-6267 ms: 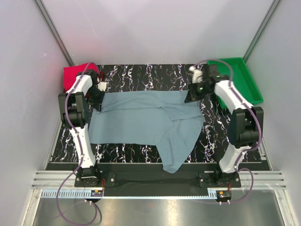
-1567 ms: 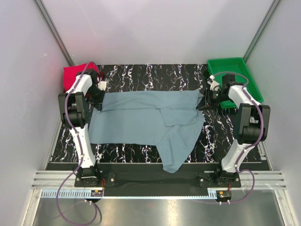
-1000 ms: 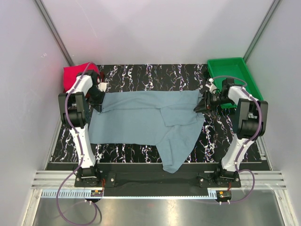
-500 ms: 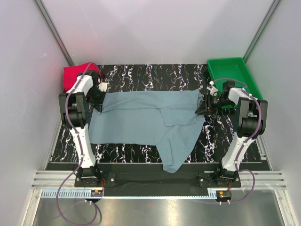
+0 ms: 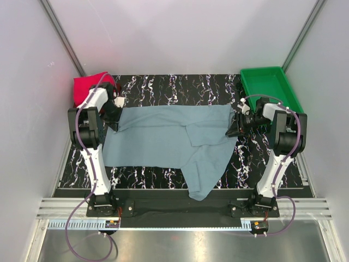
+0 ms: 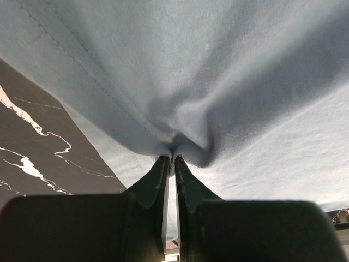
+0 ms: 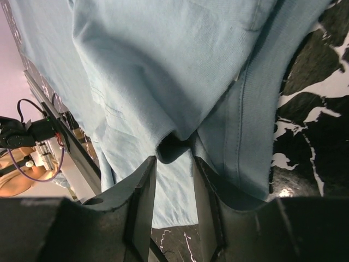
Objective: Fold and stack the t-shirts
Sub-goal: Fold the tshirt
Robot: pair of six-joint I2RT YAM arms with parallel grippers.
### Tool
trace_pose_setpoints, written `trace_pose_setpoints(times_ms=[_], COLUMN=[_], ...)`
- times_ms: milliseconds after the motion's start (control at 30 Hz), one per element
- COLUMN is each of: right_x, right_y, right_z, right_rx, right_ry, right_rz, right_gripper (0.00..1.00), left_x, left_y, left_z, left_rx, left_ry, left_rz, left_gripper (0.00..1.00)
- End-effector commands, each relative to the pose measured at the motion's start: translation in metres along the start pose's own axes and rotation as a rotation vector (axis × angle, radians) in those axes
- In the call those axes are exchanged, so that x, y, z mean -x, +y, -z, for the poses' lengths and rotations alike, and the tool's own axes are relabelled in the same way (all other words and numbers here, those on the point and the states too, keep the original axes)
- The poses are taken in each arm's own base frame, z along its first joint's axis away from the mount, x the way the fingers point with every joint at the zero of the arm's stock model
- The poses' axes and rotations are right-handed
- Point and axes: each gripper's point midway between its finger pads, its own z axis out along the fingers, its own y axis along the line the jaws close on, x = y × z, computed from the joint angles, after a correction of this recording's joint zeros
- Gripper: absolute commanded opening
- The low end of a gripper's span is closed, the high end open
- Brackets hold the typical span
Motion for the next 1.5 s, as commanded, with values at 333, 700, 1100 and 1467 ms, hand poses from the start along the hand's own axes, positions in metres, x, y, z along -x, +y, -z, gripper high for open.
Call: trace_pose_setpoints(times_ms=[333,700,1100,1467], right_x=[-0.008,-0.012,-0.006,-0.01], right_y=[0.019,-0.014,-0.015,-0.011], right_z=[0.023,0.01,0.007,0.004], right_rx=[-0.038,-0.118,-0.097,-0.074], right_ry=[-0.055,-0.003,0.0,0.015], right_rz=[0.061,0.038,0.037,0.037], right_gripper=[0.4,0.39,0.37,0.36], left_x=[0.014,0.017,0.015,0.017], left_y=[-0.001,-0.002,-0.001,-0.002], left_z=[0.027,0.027,0.025,0.024], left_rx=[0.023,0.02,0.024,0.022], left_ry=[-0.084,-0.088,-0.08,-0.08], left_rz=[-0.014,-0.019,-0.018,-0.021], left_gripper=[0.09,0.09,0.09,0.09])
